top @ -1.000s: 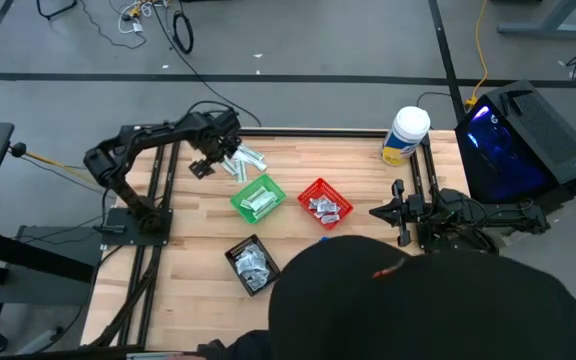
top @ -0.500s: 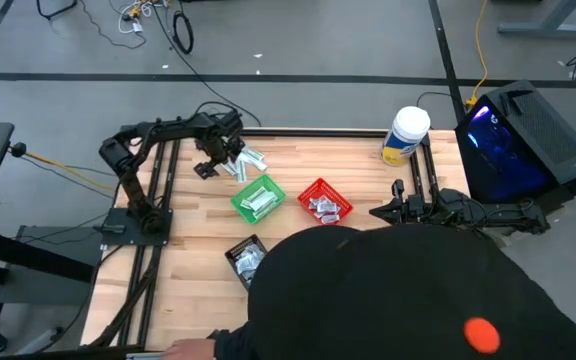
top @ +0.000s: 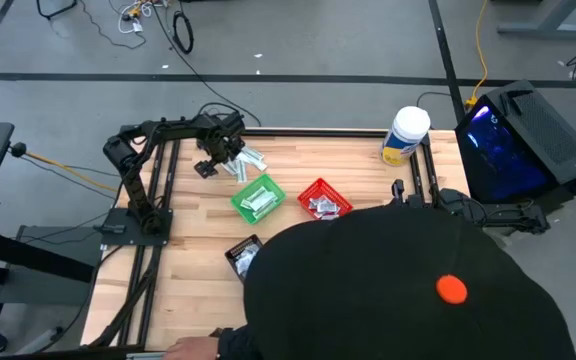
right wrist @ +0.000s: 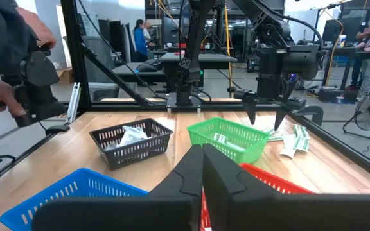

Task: Pick & Place First Aid Supplies
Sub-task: Put the green bandage pack into the green bin

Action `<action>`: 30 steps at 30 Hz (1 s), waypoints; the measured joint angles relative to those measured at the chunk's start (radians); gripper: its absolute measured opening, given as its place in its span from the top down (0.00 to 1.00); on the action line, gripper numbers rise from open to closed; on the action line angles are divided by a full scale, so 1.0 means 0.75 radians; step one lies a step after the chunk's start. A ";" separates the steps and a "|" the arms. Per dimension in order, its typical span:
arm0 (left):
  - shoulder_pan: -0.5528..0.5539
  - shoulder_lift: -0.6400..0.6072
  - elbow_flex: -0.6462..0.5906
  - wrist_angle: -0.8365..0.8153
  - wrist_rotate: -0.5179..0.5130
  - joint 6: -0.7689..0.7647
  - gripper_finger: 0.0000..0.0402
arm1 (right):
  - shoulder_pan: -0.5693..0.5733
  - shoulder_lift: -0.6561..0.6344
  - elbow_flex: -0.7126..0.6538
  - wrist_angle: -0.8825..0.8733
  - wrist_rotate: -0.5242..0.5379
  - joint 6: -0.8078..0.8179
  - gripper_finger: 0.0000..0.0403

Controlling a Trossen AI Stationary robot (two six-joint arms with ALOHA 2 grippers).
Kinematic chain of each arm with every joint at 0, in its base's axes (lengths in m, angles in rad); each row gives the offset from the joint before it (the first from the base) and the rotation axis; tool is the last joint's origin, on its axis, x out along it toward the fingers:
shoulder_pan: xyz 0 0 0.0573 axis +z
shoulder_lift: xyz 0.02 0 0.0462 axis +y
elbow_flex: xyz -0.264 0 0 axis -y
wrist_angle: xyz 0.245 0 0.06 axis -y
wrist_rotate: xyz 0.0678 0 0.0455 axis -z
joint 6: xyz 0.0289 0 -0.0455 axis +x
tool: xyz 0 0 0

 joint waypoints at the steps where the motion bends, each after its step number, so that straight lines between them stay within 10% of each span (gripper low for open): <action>1: 0.000 0.000 0.000 0.003 -0.005 -0.001 0.17 | 0.000 0.000 0.000 0.000 0.000 0.000 0.97; 20: 0.000 0.070 0.004 0.071 0.017 -0.015 0.17 | 0.000 0.000 0.000 0.000 0.000 0.000 0.97; 30: 0.000 0.073 0.001 0.070 0.019 -0.021 0.40 | 0.000 0.000 0.000 0.000 0.000 0.000 0.97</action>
